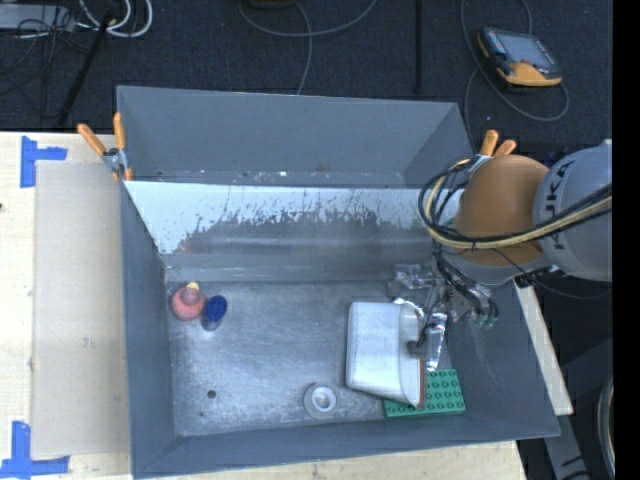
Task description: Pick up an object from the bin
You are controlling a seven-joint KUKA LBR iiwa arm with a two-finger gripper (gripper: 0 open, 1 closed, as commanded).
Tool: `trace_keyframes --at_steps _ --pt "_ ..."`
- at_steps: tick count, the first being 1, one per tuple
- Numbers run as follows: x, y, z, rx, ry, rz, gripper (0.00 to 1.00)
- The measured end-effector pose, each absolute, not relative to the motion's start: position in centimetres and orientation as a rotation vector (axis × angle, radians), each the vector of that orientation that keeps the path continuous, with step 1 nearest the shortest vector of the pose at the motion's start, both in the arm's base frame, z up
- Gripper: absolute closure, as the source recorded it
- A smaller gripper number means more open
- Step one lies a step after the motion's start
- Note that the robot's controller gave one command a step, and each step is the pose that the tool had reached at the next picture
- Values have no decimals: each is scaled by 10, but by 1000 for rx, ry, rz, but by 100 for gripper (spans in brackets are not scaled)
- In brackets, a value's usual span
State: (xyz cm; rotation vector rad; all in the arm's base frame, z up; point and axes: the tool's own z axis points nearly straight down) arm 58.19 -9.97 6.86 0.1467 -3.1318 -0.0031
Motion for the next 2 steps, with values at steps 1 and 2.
trace_keyframes --at_steps 1,2 --pt "585 -100 73 150 -3140 -1 100" --pt "577 -87 183 201 -3144 2 100"
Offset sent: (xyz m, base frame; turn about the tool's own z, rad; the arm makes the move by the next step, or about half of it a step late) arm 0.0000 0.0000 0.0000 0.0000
